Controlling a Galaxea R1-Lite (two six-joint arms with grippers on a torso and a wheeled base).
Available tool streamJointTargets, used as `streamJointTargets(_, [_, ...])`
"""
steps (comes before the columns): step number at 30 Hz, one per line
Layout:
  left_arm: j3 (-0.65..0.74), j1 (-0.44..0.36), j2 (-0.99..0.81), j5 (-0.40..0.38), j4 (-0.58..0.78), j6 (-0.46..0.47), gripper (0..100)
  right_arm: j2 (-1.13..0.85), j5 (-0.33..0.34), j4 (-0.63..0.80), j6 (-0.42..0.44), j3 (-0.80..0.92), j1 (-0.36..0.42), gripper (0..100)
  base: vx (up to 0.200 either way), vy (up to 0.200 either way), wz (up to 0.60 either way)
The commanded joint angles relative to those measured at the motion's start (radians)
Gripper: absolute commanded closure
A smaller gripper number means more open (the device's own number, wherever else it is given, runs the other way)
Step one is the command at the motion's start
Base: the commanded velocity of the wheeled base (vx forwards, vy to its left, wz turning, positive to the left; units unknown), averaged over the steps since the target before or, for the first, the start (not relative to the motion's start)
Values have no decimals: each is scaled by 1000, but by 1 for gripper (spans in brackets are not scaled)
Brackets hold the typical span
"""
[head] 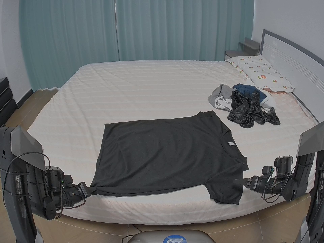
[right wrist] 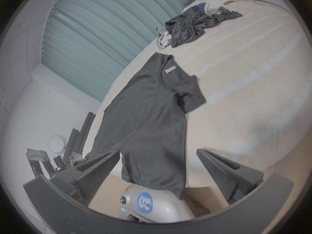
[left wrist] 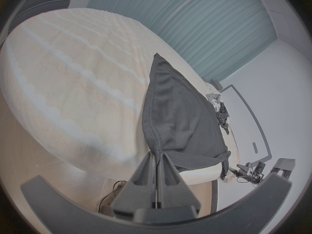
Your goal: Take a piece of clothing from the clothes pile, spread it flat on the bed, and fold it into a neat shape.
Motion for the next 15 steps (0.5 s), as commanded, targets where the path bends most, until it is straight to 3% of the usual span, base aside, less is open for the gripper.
streamJointTargets(1, [0,1,-2,1,-18,0,100,27,2,-5,0,-20,2,0,0,0,0])
streamJointTargets(6, [-2,1,-2,1,-18,1,100,43,5,-28,2,-32,6,0,0,0,0])
streamJointTargets(7, [0,1,-2,1,-18,1,100,56,1,-42,10,-46,25,100,0,0,0])
streamJointTargets(15, [1,1,-7,2,-18,7,100,56,-10,-47,11,-31,25,100,0,0,0])
